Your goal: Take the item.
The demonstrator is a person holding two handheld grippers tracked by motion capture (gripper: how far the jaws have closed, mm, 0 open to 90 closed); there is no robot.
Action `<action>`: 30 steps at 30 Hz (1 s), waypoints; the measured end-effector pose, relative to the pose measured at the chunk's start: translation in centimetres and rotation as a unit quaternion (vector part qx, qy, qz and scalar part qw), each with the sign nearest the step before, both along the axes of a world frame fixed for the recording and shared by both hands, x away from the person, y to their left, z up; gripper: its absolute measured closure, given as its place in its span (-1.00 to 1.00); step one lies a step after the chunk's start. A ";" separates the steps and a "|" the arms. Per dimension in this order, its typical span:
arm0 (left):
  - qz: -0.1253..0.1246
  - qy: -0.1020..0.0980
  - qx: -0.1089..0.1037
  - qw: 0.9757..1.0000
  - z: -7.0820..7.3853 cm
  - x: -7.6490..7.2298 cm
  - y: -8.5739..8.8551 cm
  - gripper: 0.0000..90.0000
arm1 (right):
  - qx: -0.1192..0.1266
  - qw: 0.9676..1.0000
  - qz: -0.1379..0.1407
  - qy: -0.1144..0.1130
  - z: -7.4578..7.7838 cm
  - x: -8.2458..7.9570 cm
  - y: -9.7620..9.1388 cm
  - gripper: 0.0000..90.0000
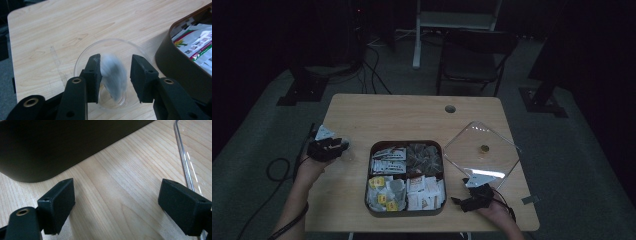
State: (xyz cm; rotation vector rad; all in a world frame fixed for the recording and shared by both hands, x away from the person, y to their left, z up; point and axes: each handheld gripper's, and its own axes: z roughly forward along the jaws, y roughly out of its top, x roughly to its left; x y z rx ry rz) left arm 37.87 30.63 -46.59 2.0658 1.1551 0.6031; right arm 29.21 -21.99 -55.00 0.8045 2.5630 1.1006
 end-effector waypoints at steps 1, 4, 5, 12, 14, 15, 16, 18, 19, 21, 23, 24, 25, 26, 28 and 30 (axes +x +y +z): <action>0.002 0.003 -0.002 1.000 0.0 0.0 0.0 0.36 | 0.000 1.000 0.000 0.000 0.0 0.0 0.0 -0.70; 0.003 0.001 -0.007 1.000 0.2 0.0 0.0 0.14 | 0.000 1.000 0.000 0.000 0.0 0.0 0.0 -0.70; 0.004 -0.004 -0.009 1.000 0.4 -0.2 0.0 0.12 | 0.000 1.000 0.000 0.000 0.0 0.0 0.0 -0.70; 0.001 -0.012 -0.035 0.999 1.4 -0.7 0.2 -0.29 | 0.000 1.000 0.000 0.000 0.0 0.0 0.0 -0.70; 0.002 -0.012 -0.035 0.999 1.5 -0.8 0.1 -0.36 | 0.000 1.000 0.000 0.000 0.0 0.0 0.0 -0.70; -0.004 -0.011 -0.043 0.999 1.6 -0.9 0.1 -0.37 | 0.000 1.000 0.000 0.000 0.0 0.0 0.0 -0.70; -0.004 -0.011 -0.043 0.999 1.6 -0.9 0.1 -0.43 | 0.000 1.000 0.000 0.000 0.0 0.0 0.0 -0.70; -0.005 -0.006 -0.046 0.999 1.7 -1.1 0.1 -0.49 | 0.000 1.000 0.000 0.000 0.0 0.0 0.0 -0.70; -0.006 -0.002 -0.045 0.999 1.7 -1.3 0.0 -0.60 | 0.000 1.000 0.000 0.000 0.0 0.0 0.0 -0.70; -0.010 -0.005 -0.050 0.999 1.7 -1.7 0.1 -0.60 | 0.000 1.000 0.000 0.000 0.0 0.0 0.0 -0.70; -0.014 -0.005 -0.054 0.998 1.7 -1.9 0.1 -0.68 | 0.000 1.000 0.000 0.000 0.0 0.0 0.0 -0.70; -0.014 -0.005 -0.054 0.998 1.7 -1.9 0.1 -0.73 | 0.000 1.000 0.000 0.000 0.0 0.0 0.0 -0.70; -0.016 0.000 -0.053 0.998 1.7 -2.1 0.1 -0.77 | 0.000 1.000 0.000 0.000 0.0 0.0 0.0 -0.70; -0.021 0.000 -0.054 0.998 1.7 -2.4 0.1 -0.77 | 0.000 1.000 0.000 0.000 0.0 0.0 0.0 -0.70; -0.022 0.003 -0.056 0.998 1.7 -2.6 0.1 -0.78 | 0.000 1.000 0.000 0.000 0.0 0.0 0.0 -0.70; -0.023 0.000 -0.058 0.998 1.8 -2.8 0.1 -0.91 | 0.000 1.000 0.000 0.000 0.0 0.0 0.0 -0.70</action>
